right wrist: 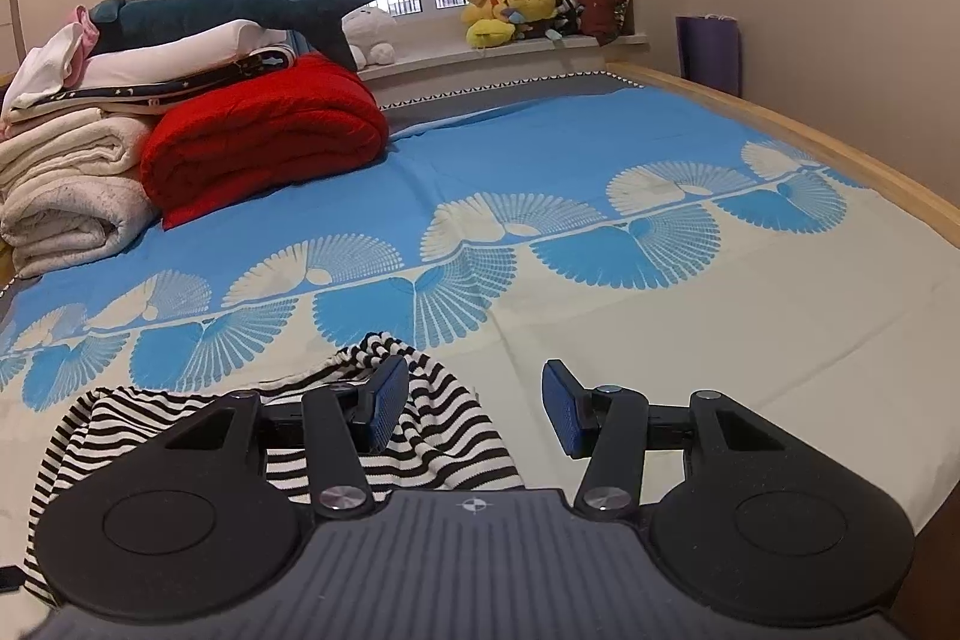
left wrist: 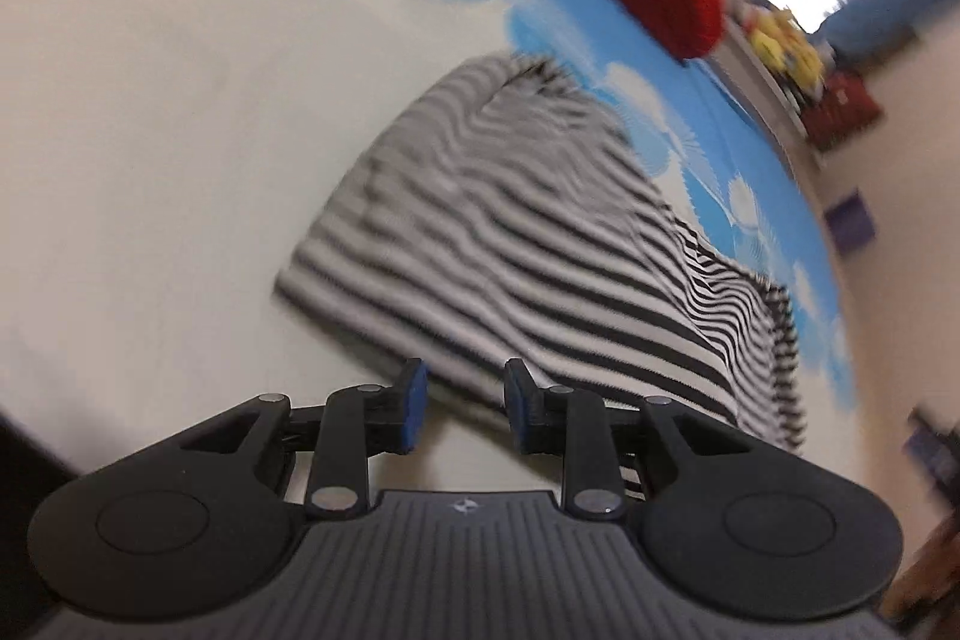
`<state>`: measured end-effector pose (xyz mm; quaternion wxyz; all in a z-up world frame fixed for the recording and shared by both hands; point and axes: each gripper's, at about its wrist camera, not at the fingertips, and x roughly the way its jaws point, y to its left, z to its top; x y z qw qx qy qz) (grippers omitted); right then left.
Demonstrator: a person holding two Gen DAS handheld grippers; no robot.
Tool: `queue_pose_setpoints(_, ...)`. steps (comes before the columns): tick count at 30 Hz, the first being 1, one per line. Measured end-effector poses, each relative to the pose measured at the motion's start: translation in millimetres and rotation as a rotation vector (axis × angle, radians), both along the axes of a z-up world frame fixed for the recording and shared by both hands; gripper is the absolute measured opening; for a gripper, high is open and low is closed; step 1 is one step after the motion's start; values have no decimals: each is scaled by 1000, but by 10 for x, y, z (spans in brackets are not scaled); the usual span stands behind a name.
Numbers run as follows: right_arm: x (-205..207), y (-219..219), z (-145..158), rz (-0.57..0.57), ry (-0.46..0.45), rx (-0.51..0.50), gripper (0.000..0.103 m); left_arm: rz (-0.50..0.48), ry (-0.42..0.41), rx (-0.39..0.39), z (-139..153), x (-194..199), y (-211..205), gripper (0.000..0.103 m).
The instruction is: Fold small clothes
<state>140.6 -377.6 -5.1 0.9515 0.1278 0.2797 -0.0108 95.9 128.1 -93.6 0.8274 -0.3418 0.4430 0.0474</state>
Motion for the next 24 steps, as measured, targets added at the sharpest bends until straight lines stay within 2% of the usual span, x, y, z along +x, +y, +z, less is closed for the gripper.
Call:
queue_pose_setpoints(2, -4, -11, 1, 7, -2, -4, 51, 48, 37, -77, -129, -11, 93, 31)
queue_pose_setpoints(4, -4, -15, 0, 18, -4, -22, 51, 84, 54, -119, -204, -6, 158, 33)
queue_pose_setpoints(6, 2, -33, -9, 22, 0, -26, 51, 123, 62, -139, -246, -7, 222, 40)
queue_pose_setpoints(9, 17, -79, -17, 20, 5, -20, 51, 194, 48, -158, -285, 7, 324, 41)
queue_pose_setpoints(14, 35, -149, -37, 10, 14, -2, 51, 267, 16, -175, -333, 84, 422, 41)
queue_pose_setpoints(24, 81, -135, -107, 18, 54, -33, 51, 282, -7, -119, -323, 264, 348, 41)
